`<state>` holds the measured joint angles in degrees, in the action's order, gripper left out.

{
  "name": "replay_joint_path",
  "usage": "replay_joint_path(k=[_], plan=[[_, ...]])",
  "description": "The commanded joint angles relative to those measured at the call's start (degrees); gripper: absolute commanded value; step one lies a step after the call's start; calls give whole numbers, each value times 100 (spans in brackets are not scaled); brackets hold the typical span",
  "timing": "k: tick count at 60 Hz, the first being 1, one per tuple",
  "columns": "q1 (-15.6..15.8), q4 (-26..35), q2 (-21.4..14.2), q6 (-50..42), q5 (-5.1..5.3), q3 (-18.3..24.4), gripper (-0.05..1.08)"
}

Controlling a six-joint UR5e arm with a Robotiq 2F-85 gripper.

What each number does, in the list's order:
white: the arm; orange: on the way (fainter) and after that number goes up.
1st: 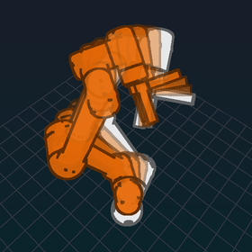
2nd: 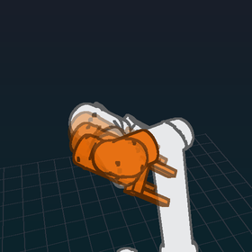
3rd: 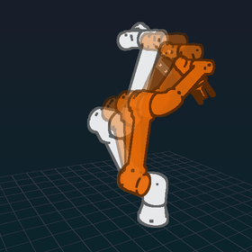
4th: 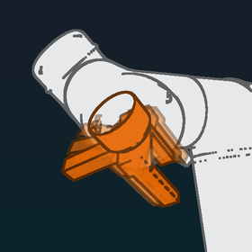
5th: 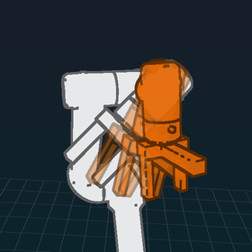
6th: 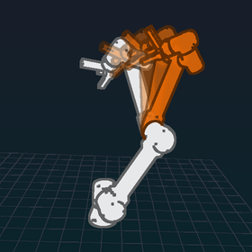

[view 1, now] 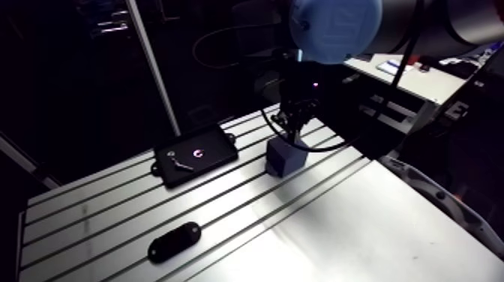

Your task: Pick up the M10 bolt and insert it into the hex recess until seated.

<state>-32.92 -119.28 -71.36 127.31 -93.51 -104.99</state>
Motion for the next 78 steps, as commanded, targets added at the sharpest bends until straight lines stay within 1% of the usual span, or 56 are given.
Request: replay_joint_path(k=[1, 18, 21, 22, 23, 24, 25, 28, 29, 30, 32, 33, 34, 35, 36, 37, 38, 39, 40, 51, 53, 60, 61, 62, 63, 64, 66, 67, 68, 69, 70, 73, 74, 77, 78], plan=[[13, 22, -64, 0, 4, 27, 90], [30, 40, -239, -16, 4, 9, 87], [31, 56, -297, -17, -5, -7, 82], [31, 56, -297, -17, -5, -7, 82], [31, 57, -332, -17, 2, -16, 77], [31, 57, -332, -17, 2, -16, 77], [31, 58, -368, -25, -4, -32, 73], [31, 72, -403, -26, 2, -42, 70], [38, 105, -445, -26, 3, -51, 66], [38, 105, -445, -26, 3, -51, 66], [47, 199, -526, -33, 4, -61, 47], [47, 199, -526, -33, 4, -61, 47], [48, 243, -561, -35, 11, -69, 41], [48, 243, -561, -35, 11, -69, 41], [56, 287, -604, -35, 27, -85, 30], [56, 287, -604, -35, 27, -85, 30], [64, 324, -647, -42, 37, -102, 13], [64, 324, -647, -42, 37, -102, 13], [73, 366, -699, -43, 39, -112, 3], [83, 632, -938, -126, 31, -124, 1], [83, 845, -1041, -219, 39, -108, 1], [92, 1229, -1183, -448, 21, -16, 1], [92, 1376, -1220, -560, 21, 50, 1], [92, 1376, -1220, -560, 21, 50, 1], [92, 1548, -1248, -696, -1, 127, 1], [92, 1548, -1248, -696, -1, 127, 1], [91, 1955, -1285, -977, -5, 316, 1], [91, 1955, -1285, -977, -5, 316, 1], [99, 2165, -1303, -1110, -5, 421, 1], [99, 2165, -1303, -1110, -5, 421, 1], [108, 2339, -1320, -1227, 2, 527, 1], [132, 2485, -1330, -1312, 18, 617, 1], [173, 2604, -1347, -1385, 13, 698, 1], [254, 2704, -1379, -1440, 5, 770, 1], [348, 2756, -1406, -1471, 11, 818, 1]])
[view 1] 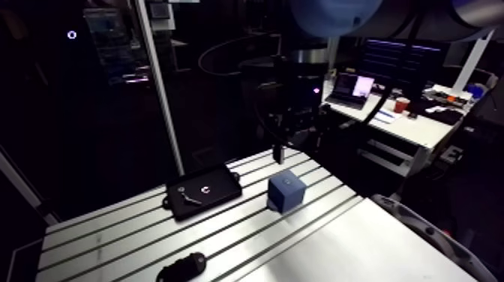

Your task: Pick up the M10 bolt and insert it into the hex recess until seated.

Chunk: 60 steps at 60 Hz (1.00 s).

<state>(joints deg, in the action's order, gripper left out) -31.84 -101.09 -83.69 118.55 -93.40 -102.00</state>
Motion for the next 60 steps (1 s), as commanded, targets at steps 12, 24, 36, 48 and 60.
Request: replay_joint_path(k=[12, 24, 36, 48, 60], plan=[[904, 1105, -215, -1022, -25, 814, 1], [1451, 1194, -212, -1257, -108, 1254, 1], [1832, 1182, -222, -1294, -72, 1568, 1], [1961, 1389, -214, -1382, -3, 1688, 1], [2038, 1404, -273, -1391, 53, 1678, 1]])
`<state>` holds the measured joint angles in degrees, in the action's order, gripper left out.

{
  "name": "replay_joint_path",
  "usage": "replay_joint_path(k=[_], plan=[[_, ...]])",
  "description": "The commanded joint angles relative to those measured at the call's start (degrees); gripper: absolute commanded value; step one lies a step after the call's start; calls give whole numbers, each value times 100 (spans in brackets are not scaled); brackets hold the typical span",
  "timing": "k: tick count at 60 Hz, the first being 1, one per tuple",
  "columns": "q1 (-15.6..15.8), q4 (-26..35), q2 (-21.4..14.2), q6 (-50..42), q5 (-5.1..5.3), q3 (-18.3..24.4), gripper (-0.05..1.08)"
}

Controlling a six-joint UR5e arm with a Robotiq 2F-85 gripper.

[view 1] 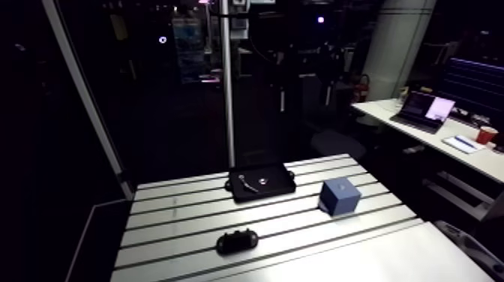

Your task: Pick up the M10 bolt and insert it into the hex recess until seated.

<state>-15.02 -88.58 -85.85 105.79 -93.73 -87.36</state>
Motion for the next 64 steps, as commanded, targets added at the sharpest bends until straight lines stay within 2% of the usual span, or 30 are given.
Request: replay_joint_path(k=[1, 31, 64], plan=[[366, 152, -74, -116, 95, 222, 1], [604, 135, -86, -116, 87, 142, 1], [658, 117, -24, -116, 79, 205, 1]])
